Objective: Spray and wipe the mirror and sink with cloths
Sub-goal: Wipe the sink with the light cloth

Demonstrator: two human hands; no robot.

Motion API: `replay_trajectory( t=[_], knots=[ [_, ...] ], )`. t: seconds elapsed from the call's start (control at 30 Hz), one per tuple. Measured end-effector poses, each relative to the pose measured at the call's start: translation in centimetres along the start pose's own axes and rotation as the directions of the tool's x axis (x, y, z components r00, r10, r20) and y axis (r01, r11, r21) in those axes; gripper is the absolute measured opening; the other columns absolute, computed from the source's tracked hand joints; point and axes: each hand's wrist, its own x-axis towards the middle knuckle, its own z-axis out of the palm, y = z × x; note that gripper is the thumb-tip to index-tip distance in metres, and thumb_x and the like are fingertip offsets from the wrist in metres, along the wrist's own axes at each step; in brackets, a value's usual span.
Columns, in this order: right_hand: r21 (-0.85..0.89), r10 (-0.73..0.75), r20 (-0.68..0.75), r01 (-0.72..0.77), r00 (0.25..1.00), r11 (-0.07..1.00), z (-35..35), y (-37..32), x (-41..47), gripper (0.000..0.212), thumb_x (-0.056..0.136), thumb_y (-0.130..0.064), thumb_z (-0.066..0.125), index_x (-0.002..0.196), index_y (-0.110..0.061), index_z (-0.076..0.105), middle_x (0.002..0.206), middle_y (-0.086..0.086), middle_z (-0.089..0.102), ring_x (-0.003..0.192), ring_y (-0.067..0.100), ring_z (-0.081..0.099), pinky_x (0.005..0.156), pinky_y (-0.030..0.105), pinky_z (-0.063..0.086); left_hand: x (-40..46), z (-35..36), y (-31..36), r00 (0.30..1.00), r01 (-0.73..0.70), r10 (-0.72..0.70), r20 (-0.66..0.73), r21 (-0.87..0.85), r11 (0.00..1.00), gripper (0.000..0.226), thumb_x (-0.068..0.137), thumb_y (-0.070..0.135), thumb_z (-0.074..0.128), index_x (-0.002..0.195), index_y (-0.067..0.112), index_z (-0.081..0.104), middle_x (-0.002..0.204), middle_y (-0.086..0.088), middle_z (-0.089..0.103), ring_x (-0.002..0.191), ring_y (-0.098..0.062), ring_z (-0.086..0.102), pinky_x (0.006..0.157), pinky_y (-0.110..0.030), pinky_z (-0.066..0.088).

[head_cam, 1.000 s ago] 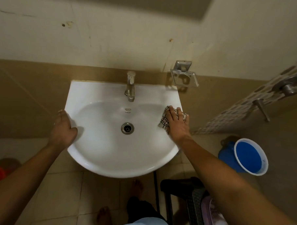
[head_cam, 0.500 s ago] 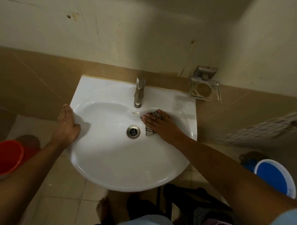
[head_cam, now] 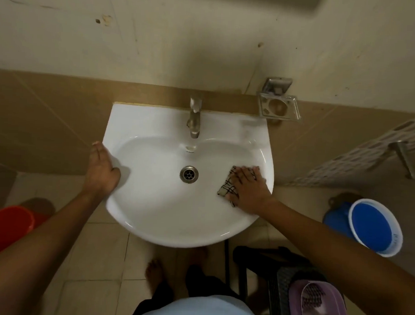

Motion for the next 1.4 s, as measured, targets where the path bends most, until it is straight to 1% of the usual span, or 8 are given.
replay_trajectory(
  t=[0.17,0.47,0.63,0.9,1.03,1.23,1.33,1.4],
  knots=[
    [0.209,0.069,0.17,-0.104,0.983,0.972,-0.6,-5.3,-2.7,0.079,0.093,-0.069,0.019,0.156,-0.021,0.014,0.164,0.006,0.003,0.151,0.025,0.0,0.12,0.051,-0.007,-0.2,-0.5,-0.1,1.0,-0.011,0.012,0.016,-0.049,0.999,0.08,0.089,-0.003,0.051,0.152,-0.009,0.003,0.161,-0.028,0.002,0.149,-0.043,0.008,0.122,-0.043,0.016],
    [0.592,-0.013,0.177,-0.096,0.984,0.8,-3.5,-19.9,-0.5,0.071,0.095,-0.066,0.024,0.154,-0.028,0.014,0.164,0.003,0.01,0.146,0.029,0.022,0.115,0.056,0.012,-0.1,-0.6,-0.4,0.999,-0.019,0.024,0.033,-0.143,0.99,0.085,0.086,0.001,0.051,0.154,-0.002,-0.001,0.156,-0.026,0.021,0.132,-0.045,0.039,0.108,-0.052,0.039],
    [0.729,-0.047,0.168,-0.091,0.985,0.679,-5.0,-22.7,0.9,0.068,0.097,-0.063,0.03,0.155,-0.033,0.011,0.165,0.004,0.003,0.149,0.029,0.013,0.117,0.058,0.006,0.1,-0.5,-0.6,0.999,-0.028,0.031,0.027,-0.103,0.994,0.084,0.087,0.002,0.051,0.154,-0.005,-0.001,0.16,-0.026,0.013,0.141,-0.044,0.029,0.117,-0.052,0.028],
    [0.55,0.019,0.102,-0.072,0.995,0.832,-1.5,-14.2,-0.7,0.059,0.098,-0.044,0.047,0.152,-0.03,0.028,0.161,0.006,0.024,0.143,0.025,0.028,0.115,0.048,0.021,0.1,0.3,-0.5,0.999,-0.013,0.009,-0.037,-0.115,0.993,0.081,0.086,-0.001,0.048,0.153,-0.006,0.003,0.16,-0.027,0.015,0.143,-0.043,0.027,0.119,-0.05,0.027],
    [0.261,0.151,0.045,-0.157,0.988,0.953,-0.2,-7.4,0.4,0.059,0.098,-0.031,0.046,0.153,-0.026,0.025,0.162,0.01,0.015,0.147,0.03,0.02,0.118,0.051,0.014,0.0,0.6,-0.4,0.998,-0.009,0.0,-0.063,-0.134,0.991,0.081,0.087,-0.002,0.047,0.155,-0.002,0.002,0.16,-0.024,0.016,0.14,-0.045,0.032,0.115,-0.051,0.032],
    [0.032,0.24,-0.022,-0.239,0.971,0.97,-0.8,-2.7,4.1,0.063,0.099,-0.028,0.041,0.155,-0.025,0.011,0.164,0.013,-0.004,0.15,0.035,-0.002,0.118,0.057,-0.002,0.0,0.7,-0.2,0.995,-0.039,0.032,-0.094,-0.074,0.997,0.081,0.087,-0.003,0.049,0.154,-0.004,0.004,0.161,-0.025,0.014,0.143,-0.044,0.027,0.116,-0.049,0.031],
    [0.108,0.253,-0.073,-0.244,0.965,0.964,-0.4,-3.2,4.2,0.062,0.099,-0.024,0.041,0.155,-0.021,0.014,0.163,0.015,0.003,0.149,0.037,0.006,0.119,0.056,0.002,0.2,0.9,-0.4,0.995,-0.041,0.036,-0.094,-0.055,0.998,0.081,0.087,-0.002,0.049,0.154,-0.004,0.003,0.162,-0.025,0.012,0.146,-0.042,0.021,0.118,-0.046,0.026],
    [0.388,0.336,-0.193,-0.243,0.922,0.889,0.0,-4.8,3.4,0.057,0.095,-0.023,0.045,0.151,-0.016,0.03,0.159,0.018,0.022,0.143,0.038,0.026,0.116,0.054,0.017,0.1,0.8,-0.3,0.995,-0.043,0.038,-0.092,-0.047,0.998,0.081,0.088,-0.002,0.05,0.154,-0.005,0.004,0.162,-0.025,0.011,0.147,-0.042,0.019,0.118,-0.045,0.025]
  ],
)
